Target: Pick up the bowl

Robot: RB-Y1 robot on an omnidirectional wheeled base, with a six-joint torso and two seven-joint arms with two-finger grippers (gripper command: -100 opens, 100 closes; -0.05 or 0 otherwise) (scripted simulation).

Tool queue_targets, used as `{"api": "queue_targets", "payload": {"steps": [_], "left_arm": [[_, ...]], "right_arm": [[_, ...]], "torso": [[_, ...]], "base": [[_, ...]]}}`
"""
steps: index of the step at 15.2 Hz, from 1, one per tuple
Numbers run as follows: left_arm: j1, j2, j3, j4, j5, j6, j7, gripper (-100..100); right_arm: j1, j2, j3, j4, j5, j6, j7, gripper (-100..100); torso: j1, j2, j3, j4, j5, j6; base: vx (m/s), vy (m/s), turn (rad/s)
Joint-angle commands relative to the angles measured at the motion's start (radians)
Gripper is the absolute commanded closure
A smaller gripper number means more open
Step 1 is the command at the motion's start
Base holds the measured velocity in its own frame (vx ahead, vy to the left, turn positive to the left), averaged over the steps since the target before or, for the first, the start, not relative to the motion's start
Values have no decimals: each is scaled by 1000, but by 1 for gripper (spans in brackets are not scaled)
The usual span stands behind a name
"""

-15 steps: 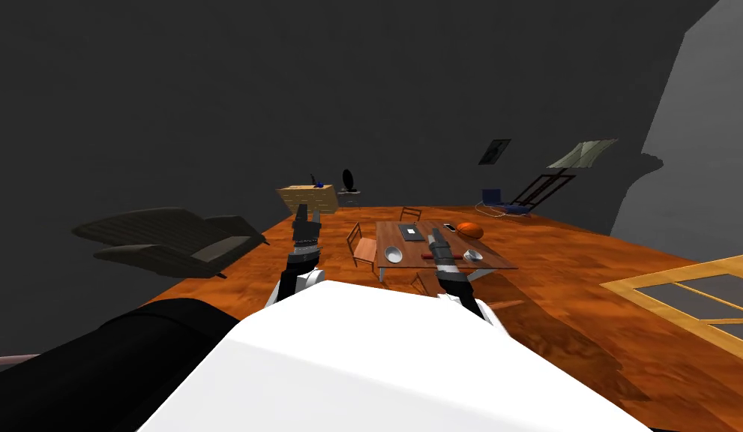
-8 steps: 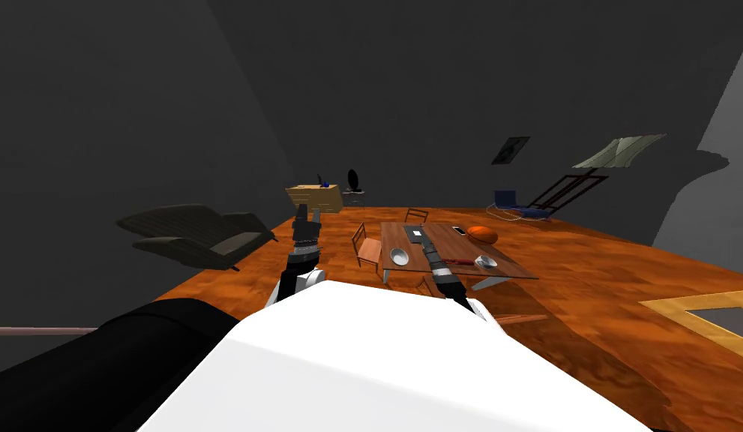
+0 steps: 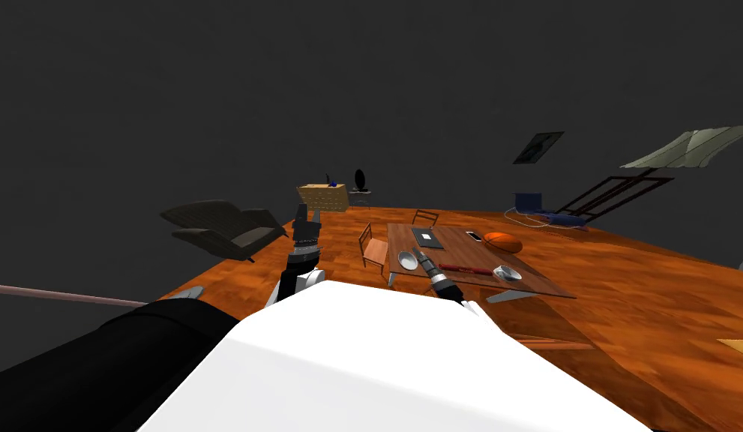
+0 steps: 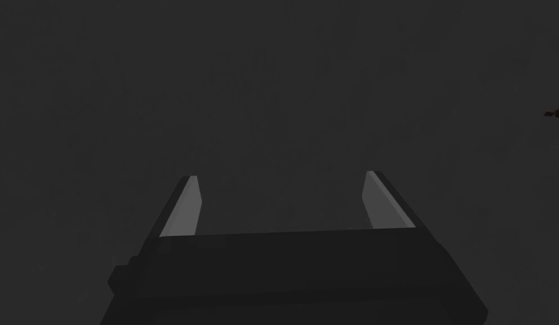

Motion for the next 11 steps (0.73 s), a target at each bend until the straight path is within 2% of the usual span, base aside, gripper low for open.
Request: {"api": "queue_targets", "payload": {"steps": [1, 4, 5, 6, 7, 9, 10, 11], "left_arm": [[0, 0, 0, 0, 0, 0, 0, 0], [0, 0, 0, 0, 0, 0, 0, 0], [0, 0, 0, 0, 0, 0, 0, 0], [0, 0, 0, 0, 0, 0, 0, 0], [0, 0, 0, 0, 0, 0, 0, 0], [0, 0, 0, 0, 0, 0, 0, 0], [0, 0, 0, 0, 0, 0, 0, 0], [0, 0, 0, 0, 0, 0, 0, 0]], "right_arm": [[-12, -29, 28, 50, 47, 8, 28, -100], [-19, -54, 46, 111, 79, 14, 45, -100], [-26, -79, 65, 146, 113, 20, 62, -100], [-26, -79, 65, 156, 113, 20, 62, -100], [-33, -102, 84, 198, 146, 26, 80, -100], [-33, -102, 84, 202, 146, 26, 80, -100], [-40, -125, 103, 231, 180, 32, 97, -100], [-40, -125, 103, 248, 180, 32, 97, -100]], "torso": [[0, 0, 0, 0, 0, 0], [0, -1, 0, 0, 0, 0], [1, 0, 0, 0, 0, 0], [1, 0, 0, 0, 0, 0], [1, 0, 0, 0, 0, 0], [1, 0, 0, 0, 0, 0], [0, 0, 0, 0, 0, 0], [-1, 0, 0, 0, 0, 0]], "base": [[35, 72, 133], [33, 74, 115], [31, 91, 160], [37, 87, 126], [38, 85, 133], [29, 64, 68], [30, 54, 111], [38, 54, 132]]}}
